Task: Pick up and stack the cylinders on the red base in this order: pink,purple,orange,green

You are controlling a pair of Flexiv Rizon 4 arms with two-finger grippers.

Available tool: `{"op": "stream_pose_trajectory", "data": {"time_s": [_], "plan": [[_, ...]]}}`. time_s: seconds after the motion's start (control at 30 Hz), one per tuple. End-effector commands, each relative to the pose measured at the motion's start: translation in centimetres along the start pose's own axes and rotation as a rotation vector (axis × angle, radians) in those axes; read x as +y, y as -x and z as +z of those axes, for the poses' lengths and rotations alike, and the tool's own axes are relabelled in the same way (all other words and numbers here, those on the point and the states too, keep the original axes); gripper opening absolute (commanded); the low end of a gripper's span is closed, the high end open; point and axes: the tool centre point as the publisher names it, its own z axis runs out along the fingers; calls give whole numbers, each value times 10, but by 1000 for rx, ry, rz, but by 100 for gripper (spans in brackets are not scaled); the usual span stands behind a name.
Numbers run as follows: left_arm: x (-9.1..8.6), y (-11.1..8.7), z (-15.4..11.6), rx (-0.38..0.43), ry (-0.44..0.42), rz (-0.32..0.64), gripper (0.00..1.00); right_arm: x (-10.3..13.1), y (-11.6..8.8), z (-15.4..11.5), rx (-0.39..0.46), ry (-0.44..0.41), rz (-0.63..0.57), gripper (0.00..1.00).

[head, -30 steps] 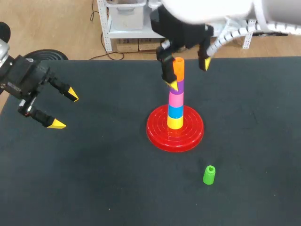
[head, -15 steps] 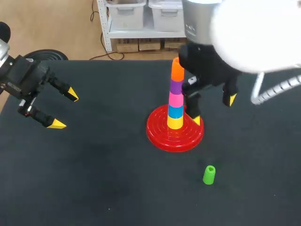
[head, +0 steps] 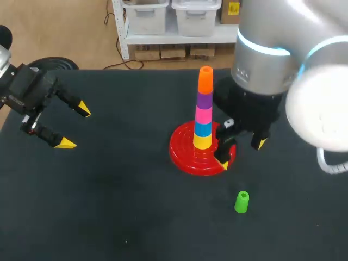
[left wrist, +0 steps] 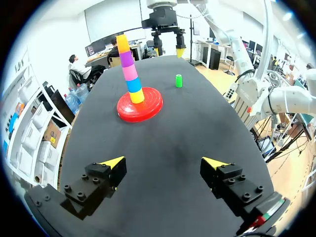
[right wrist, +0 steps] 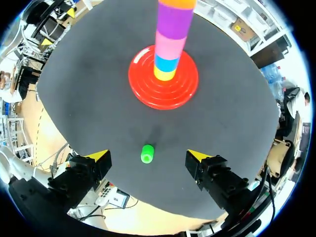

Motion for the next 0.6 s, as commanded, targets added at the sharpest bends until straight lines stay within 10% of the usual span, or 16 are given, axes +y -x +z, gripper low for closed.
{"op": "stream_pose_trajectory", "data": {"time_s": [0.03,0.6], "plan": [[0,-1,0,0,2,1,100,4,-3,17,-104,10,-5,100],[0,-1,0,0,2,1,100,6,-13,37,-55,47,-31,100]]}}
